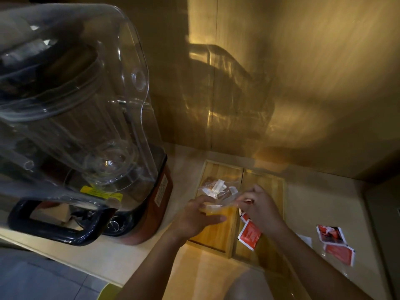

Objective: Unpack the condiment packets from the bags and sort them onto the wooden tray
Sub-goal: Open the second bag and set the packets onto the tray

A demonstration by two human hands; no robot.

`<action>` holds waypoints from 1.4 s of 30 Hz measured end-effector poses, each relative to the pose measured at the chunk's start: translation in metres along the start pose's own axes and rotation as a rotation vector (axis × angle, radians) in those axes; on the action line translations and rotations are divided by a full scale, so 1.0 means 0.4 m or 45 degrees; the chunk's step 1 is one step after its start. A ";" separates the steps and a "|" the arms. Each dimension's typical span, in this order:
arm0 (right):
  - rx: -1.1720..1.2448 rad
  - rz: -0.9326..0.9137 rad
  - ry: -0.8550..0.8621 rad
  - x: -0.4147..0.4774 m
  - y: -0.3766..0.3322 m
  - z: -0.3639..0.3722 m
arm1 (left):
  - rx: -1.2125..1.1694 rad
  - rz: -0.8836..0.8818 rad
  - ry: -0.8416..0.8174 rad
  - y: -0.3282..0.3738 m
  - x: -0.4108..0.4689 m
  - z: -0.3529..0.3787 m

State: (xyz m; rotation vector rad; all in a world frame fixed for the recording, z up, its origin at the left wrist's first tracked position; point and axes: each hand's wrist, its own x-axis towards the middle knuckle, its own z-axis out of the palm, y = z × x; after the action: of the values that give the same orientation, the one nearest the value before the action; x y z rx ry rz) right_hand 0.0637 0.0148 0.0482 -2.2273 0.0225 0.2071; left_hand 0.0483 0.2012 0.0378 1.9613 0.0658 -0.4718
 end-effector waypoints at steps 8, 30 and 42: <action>-0.208 -0.116 0.077 0.031 -0.029 -0.013 | 0.331 0.153 0.228 0.035 0.039 -0.031; 0.255 -0.093 -0.027 0.028 -0.084 -0.059 | 0.359 0.375 0.327 0.133 0.009 -0.095; 0.003 -0.092 -0.413 -0.004 0.037 -0.009 | -0.254 -0.111 -0.298 0.047 -0.044 -0.117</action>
State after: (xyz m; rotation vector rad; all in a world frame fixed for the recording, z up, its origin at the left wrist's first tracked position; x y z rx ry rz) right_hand 0.0612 0.0030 0.0391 -2.1633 -0.2331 0.5248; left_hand 0.0509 0.2375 0.0769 1.7018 0.0475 -0.7218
